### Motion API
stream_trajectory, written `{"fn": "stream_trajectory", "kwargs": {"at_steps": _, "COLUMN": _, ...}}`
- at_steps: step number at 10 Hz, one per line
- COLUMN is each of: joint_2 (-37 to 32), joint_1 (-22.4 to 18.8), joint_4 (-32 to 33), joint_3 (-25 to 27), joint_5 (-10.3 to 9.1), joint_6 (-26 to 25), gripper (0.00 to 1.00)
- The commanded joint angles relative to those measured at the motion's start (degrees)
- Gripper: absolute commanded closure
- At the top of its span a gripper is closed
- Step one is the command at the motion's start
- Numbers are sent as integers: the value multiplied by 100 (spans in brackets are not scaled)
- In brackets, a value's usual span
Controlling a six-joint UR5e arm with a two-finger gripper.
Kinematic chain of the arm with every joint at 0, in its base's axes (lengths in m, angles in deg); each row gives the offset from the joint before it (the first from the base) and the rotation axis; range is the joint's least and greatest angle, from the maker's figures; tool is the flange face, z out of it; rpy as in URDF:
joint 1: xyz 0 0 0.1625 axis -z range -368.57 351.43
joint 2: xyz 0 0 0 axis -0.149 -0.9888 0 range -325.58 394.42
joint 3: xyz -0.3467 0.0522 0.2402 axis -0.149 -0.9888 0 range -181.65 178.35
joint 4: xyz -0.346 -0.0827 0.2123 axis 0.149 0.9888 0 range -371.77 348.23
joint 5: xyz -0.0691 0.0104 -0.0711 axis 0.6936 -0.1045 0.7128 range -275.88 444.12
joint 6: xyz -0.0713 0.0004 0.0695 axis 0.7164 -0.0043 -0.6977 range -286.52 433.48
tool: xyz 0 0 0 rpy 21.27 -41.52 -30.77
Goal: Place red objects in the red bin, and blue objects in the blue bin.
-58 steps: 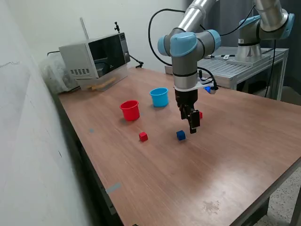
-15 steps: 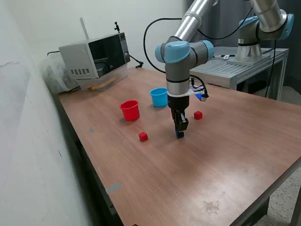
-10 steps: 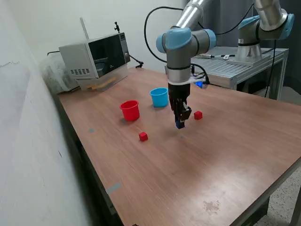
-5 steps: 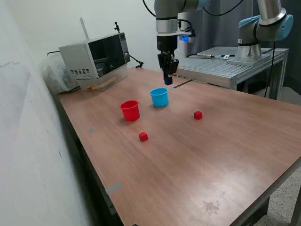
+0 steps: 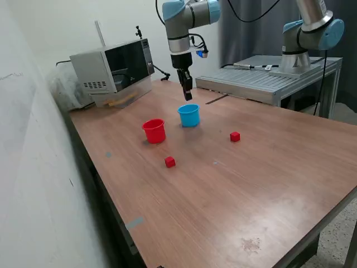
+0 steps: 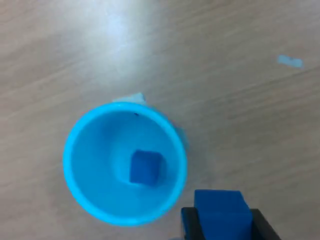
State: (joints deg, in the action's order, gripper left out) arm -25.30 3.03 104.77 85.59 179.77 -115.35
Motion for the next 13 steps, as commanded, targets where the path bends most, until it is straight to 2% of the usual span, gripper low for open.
{"fn": "stream_trajectory", "kwargs": {"at_steps": 1, "joint_2": 110, "joint_1": 123, "joint_4": 79, "joint_3": 188, "joint_5": 6, "joint_6": 13, "gripper": 100}}
{"fn": "stream_trajectory", "kwargs": {"at_steps": 4, "joint_2": 162, "joint_1": 342, "joint_4": 79, "joint_3": 127, "joint_5": 6, "joint_6": 22, "gripper": 100}}
{"fn": "stream_trajectory", "kwargs": {"at_steps": 11, "joint_2": 145, "joint_1": 510, "joint_4": 88, "joint_3": 285, "joint_5": 15, "joint_6": 22, "gripper": 100}}
{"fn": "stream_trajectory", "kwargs": {"at_steps": 12, "joint_2": 136, "joint_1": 518, "joint_4": 79, "joint_3": 328, "joint_5": 6, "joint_6": 22, "gripper": 0}}
{"fn": "stream_trajectory", "kwargs": {"at_steps": 13, "joint_2": 136, "joint_1": 527, "joint_4": 79, "joint_3": 338, "joint_5": 6, "joint_6": 22, "gripper": 0}}
